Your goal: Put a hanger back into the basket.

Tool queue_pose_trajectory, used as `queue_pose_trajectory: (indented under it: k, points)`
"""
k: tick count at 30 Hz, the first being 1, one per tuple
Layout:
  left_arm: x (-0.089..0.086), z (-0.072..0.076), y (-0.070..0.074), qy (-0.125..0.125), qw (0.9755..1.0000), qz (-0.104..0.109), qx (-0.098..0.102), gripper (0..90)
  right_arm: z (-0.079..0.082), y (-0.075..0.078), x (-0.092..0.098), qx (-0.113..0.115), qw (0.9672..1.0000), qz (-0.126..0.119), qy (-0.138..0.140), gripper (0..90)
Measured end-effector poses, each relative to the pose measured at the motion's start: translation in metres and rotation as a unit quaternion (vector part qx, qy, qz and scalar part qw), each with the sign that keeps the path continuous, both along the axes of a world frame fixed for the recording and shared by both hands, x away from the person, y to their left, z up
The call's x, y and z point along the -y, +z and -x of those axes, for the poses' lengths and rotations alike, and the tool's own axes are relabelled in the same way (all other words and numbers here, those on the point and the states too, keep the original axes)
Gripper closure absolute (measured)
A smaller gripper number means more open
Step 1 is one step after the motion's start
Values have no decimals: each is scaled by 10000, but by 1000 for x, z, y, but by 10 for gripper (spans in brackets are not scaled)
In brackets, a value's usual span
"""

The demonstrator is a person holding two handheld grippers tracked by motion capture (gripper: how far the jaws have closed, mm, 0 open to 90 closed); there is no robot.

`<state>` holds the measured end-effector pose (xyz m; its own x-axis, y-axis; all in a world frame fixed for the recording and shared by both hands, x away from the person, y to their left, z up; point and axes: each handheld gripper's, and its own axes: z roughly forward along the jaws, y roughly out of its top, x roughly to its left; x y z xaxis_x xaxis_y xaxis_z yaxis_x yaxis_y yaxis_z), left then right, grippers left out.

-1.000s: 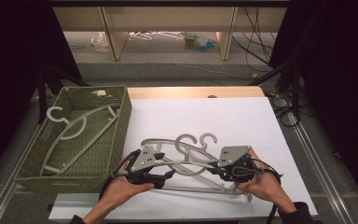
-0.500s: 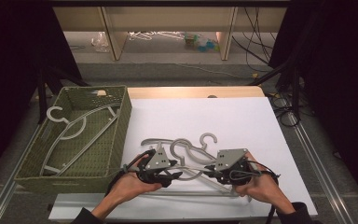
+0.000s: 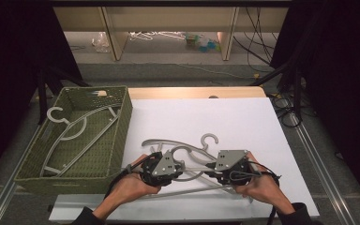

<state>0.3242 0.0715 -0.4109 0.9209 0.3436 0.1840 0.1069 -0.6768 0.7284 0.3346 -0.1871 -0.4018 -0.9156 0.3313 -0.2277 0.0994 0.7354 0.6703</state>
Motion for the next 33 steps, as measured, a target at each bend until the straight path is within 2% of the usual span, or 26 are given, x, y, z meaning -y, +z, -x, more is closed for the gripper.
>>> queue_pose_trajectory:
  k: [3,4,5,8,11,14,15,17,18,21,22,23,25,26,27,28,30,31,32,33]
  points:
    - [-3,-2,1,118,9995,238,-155,805,-2,0,1,30,9998,-112,-136,577]
    - [-6,-4,2,237,9994,214,-150,804,-4,0,1,14,9988,-329,-349,490]
    - [-6,-4,2,237,9994,214,-150,803,-4,0,1,14,9988,-329,-349,490]
    - [-12,-9,4,450,9983,281,-244,802,-5,4,2,88,9963,-624,-589,403]
    - [-20,-15,5,638,9963,401,-420,803,-4,8,1,223,9934,-802,-787,367]
    - [-28,-20,6,850,9939,489,-508,803,-3,10,0,288,9906,-940,-950,351]
    - [-31,-21,7,930,9929,522,-529,802,-2,11,0,270,9888,-1074,-1004,337]
    - [-38,-23,9,1045,9907,631,-604,802,-1,12,1,252,9878,-1123,-1047,321]
    - [-40,-23,10,1100,9898,662,-612,802,-2,12,1,222,9861,-1228,-1102,306]
    - [-48,-24,15,1204,9875,799,-622,802,-3,12,3,184,9838,-1340,-1172,296]
    - [-51,-25,17,1255,9869,812,-612,802,-2,11,5,124,9820,-1446,-1208,288]
    - [-53,-25,17,1303,9853,891,-646,802,-2,11,5,124,9820,-1446,-1208,288]
    - [-59,-25,19,1410,9826,1007,-663,802,0,10,6,-20,9815,-1477,-1221,274]
    - [-62,-25,21,1434,9816,1059,-682,802,2,10,6,-55,9806,-1511,-1247,256]
    - [-64,-26,22,1464,9809,1091,-674,802,2,9,6,25,9797,-1537,-1291,242]
    - [-65,-26,23,1490,9800,1138,-672,802,4,8,6,-54,9792,-1561,-1295,246]
    - [-66,-26,27,1531,9781,1239,-675,802,7,6,7,-67,9789,-1610,-1257,248]
    - [-68,-25,30,1532,9784,1216,-667,802,7,4,7,-66,9789,-1630,-1234,248]
    - [-68,-25,31,1547,9766,1315,-702,802,9,3,8,-137,9792,-1590,-1255,248]
    - [-70,-25,35,1523,9775,1297,-669,802,9,1,8,-168,9787,-1618,-1253,248]
